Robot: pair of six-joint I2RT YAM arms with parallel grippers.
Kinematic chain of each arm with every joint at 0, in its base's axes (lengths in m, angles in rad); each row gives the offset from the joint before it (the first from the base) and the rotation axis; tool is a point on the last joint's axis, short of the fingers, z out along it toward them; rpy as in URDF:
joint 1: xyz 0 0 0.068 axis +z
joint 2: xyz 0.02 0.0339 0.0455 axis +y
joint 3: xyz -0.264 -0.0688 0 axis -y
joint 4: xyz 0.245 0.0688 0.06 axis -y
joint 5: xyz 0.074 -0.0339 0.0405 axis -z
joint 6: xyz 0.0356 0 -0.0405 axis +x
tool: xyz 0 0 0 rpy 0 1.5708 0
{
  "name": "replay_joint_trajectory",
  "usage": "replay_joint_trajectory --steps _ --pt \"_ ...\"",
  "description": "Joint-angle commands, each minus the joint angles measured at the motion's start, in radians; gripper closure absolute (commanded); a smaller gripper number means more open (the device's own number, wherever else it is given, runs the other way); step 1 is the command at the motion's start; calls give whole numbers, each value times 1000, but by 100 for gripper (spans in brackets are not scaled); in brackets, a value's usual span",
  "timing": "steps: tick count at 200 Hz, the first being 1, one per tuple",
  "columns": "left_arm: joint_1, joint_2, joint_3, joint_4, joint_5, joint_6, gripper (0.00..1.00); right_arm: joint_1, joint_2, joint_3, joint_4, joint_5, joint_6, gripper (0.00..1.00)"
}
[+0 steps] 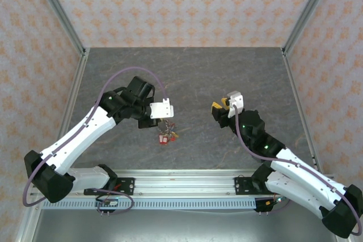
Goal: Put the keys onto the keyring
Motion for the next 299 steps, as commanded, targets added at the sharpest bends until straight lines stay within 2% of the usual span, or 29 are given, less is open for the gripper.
replay_joint_trajectory --steps 1,23,81,150,178,197,212,240,266,288,293,299 --pt "4 16 40 -40 37 19 100 0 -2 -13 31 13 26 58" --pt "-5 65 39 -9 89 -3 100 -1 -3 -22 27 5 30 58" --pt "-105 206 49 83 116 -30 100 -1 -20 -40 8 18 56 57" --pt "-204 380 139 127 145 -64 100 -1 -27 -49 -16 74 90 57" --pt "-230 444 171 143 151 -81 100 0 -38 -53 -43 137 129 57" --pt "-242 471 166 198 169 -129 100 -1 -47 -54 -64 172 136 57" --pt "-243 491 154 236 241 -160 94 -1 -47 -51 -84 179 133 57" --pt "-246 528 145 312 330 -276 94 -1 -44 -47 -117 167 135 57" --pt "-255 542 109 389 348 -333 94 -1 -44 -53 -116 175 136 57" --pt "-256 550 78 459 348 -383 81 -1 -45 -60 -103 185 136 57" --pt "-258 552 74 463 347 -386 73 -1 -44 -62 -103 188 136 57" --pt "-260 555 70 467 344 -388 71 -1 -45 -62 -104 191 137 57"
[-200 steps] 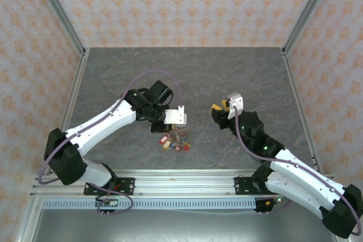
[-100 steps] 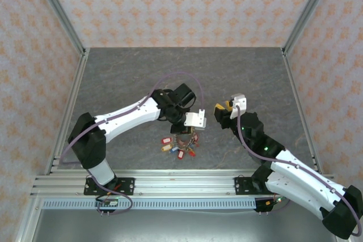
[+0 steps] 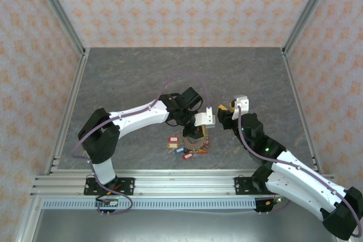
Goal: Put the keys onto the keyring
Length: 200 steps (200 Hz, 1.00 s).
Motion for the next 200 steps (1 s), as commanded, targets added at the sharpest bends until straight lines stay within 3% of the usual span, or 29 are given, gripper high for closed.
replay_joint_trajectory --steps 1,51,95,119,137,176,200 --pt "-9 17 -24 89 35 -62 71 -1 -9 -20 -8 39 15 57" --pt "-9 -12 -83 160 8 -104 73 -1 -6 -27 -20 45 32 57" --pt "5 -201 -320 519 -152 -382 74 -38 151 38 -189 -113 186 56" --pt "12 -365 -541 802 -339 -585 78 -46 263 51 -216 -224 265 59" --pt "15 -509 -702 949 -547 -705 73 -45 330 57 -212 -336 285 65" --pt "26 -748 -836 921 -874 -758 61 -35 444 49 -39 -601 344 72" --pt "63 -822 -876 905 -993 -832 56 -11 571 106 -39 -610 338 72"
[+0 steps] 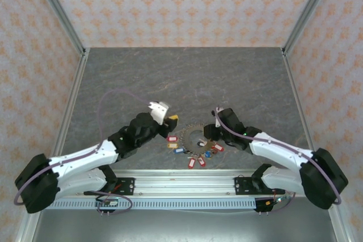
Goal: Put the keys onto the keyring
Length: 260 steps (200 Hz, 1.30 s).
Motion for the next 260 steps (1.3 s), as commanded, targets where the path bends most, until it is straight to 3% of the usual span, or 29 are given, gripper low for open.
replay_joint_trajectory --steps 1,20,43,93,127,163,231,260 --pt "35 -63 -41 52 -243 -112 56 23 95 69 62 -95 32 72" --pt "62 -93 -44 1 -290 -184 43 36 182 122 48 -110 33 71" --pt "79 -111 -51 -23 -287 -210 45 41 252 147 76 -111 58 71" --pt "93 -158 -69 -78 -373 -285 31 43 355 185 122 -117 99 69" --pt "109 -197 -71 -126 -397 -308 30 43 427 217 145 -149 135 68" --pt "116 -229 -78 -149 -406 -306 22 43 488 240 163 -91 170 68" --pt "122 -221 -36 -210 -373 -304 17 43 510 252 223 72 208 67" --pt "123 -203 -8 -249 -374 -301 6 43 411 248 225 110 180 63"
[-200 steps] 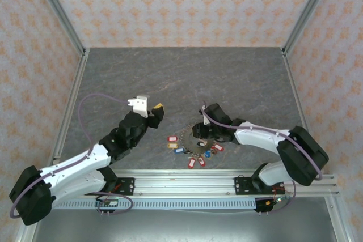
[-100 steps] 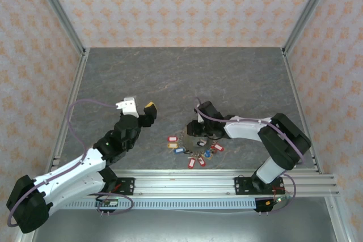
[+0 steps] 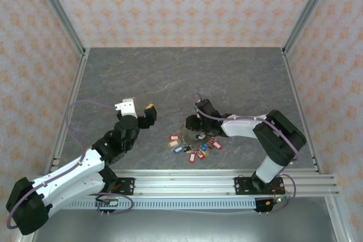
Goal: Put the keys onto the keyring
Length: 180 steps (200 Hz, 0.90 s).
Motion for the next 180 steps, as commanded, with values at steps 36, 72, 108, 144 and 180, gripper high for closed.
replay_joint_trajectory --steps 36,72,108,144,180 --pt "13 7 67 -80 -22 35 0 -15 -362 -74 -4 335 -162 56" --pt "18 -6 74 -106 -95 51 0 -120 -653 -227 50 574 -358 44" --pt "31 -43 79 -152 -138 97 0 -271 -765 -306 64 718 -566 37" --pt "50 -78 67 -192 -187 88 0 -413 -693 -419 208 741 -650 32" --pt "70 -80 51 -181 -228 103 0 -501 -561 -437 335 647 -673 28"
